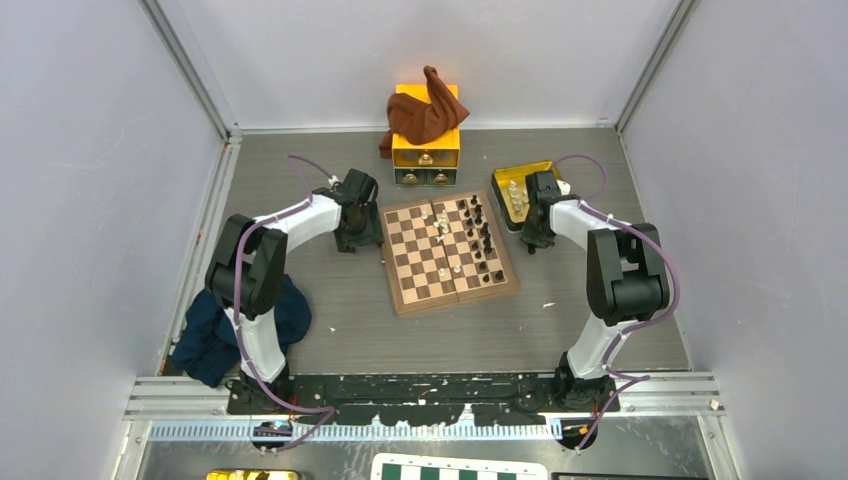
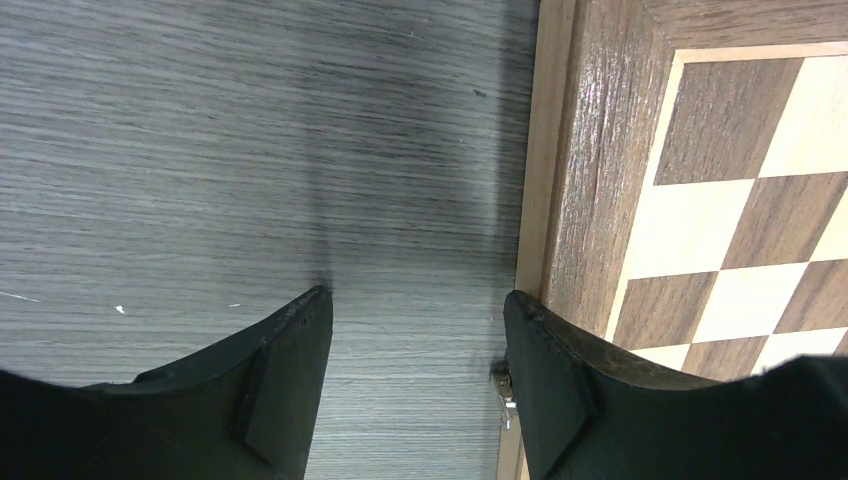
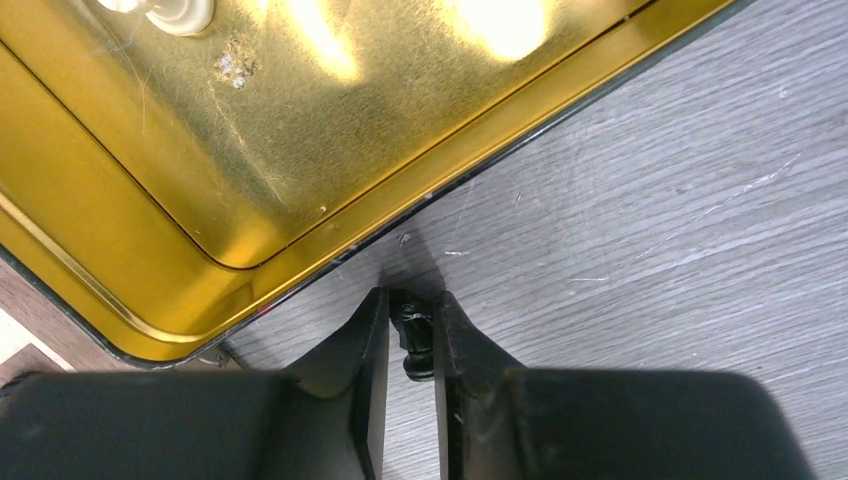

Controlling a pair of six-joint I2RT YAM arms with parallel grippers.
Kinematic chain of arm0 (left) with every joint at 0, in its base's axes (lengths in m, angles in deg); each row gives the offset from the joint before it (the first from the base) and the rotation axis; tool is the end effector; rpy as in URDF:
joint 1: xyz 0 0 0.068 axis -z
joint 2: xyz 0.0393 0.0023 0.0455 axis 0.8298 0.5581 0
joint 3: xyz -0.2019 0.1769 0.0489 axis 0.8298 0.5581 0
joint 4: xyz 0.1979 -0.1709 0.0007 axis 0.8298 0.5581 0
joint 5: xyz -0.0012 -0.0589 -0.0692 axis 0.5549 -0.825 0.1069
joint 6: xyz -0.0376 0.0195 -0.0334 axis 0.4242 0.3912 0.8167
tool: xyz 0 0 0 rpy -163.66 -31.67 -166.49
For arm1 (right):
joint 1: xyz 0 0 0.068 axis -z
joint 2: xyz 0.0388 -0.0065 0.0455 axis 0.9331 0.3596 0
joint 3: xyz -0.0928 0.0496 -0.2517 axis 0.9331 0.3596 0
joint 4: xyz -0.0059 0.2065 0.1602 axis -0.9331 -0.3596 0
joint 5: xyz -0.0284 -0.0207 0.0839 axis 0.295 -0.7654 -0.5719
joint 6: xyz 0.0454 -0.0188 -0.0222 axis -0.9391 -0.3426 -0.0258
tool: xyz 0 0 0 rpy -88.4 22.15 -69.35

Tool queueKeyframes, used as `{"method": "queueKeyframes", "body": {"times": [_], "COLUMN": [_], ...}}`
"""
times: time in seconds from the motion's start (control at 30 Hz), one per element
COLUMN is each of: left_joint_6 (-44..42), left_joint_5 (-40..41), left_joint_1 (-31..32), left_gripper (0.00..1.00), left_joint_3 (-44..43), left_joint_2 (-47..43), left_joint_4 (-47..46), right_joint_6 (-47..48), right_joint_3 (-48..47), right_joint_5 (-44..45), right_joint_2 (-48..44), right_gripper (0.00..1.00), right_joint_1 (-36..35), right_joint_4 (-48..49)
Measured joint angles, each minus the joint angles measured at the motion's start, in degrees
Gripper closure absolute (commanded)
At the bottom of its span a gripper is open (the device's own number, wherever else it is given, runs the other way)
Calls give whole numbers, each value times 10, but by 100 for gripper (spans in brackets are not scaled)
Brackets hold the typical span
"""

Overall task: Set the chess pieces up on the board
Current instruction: Pick up the chess piece at the center of the board.

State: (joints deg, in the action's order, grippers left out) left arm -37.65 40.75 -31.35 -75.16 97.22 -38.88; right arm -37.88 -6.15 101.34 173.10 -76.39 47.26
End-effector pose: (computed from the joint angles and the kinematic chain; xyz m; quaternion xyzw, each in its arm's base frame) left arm 0.3448 -0.1546 0.1700 -0.1278 0.9703 -0.0607 0.1960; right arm 0.3397 0.0362 0.1627 0.1738 0.9537 -0.0458 0.2412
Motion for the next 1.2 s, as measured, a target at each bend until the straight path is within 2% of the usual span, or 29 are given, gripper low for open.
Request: {"method": "queueKeyframes", "body": {"times": [0.17, 0.73, 0.93, 1.2], "left_joint_6": [0, 0, 0, 0], "left_joint_5": [0, 0, 0, -1], "left_joint_1": [0, 0, 0, -1], "left_gripper": [36, 36, 29, 27], "left_joint_3": [0, 0, 1, 5], "left_joint_2": [0, 0, -2, -18], "left_joint_4": [0, 0, 1, 7], "right_joint_6": [-1, -3, -3, -5], "right_joint_3": [0, 47, 56, 105], "right_joint_5": [1, 2, 2, -3], "right_joint_2": [-2, -74, -130, -207], "right_gripper": [99, 99, 99, 99], "right_joint_1": [1, -4, -20, -60], "right_joint_4": [2, -2, -13, 19]}}
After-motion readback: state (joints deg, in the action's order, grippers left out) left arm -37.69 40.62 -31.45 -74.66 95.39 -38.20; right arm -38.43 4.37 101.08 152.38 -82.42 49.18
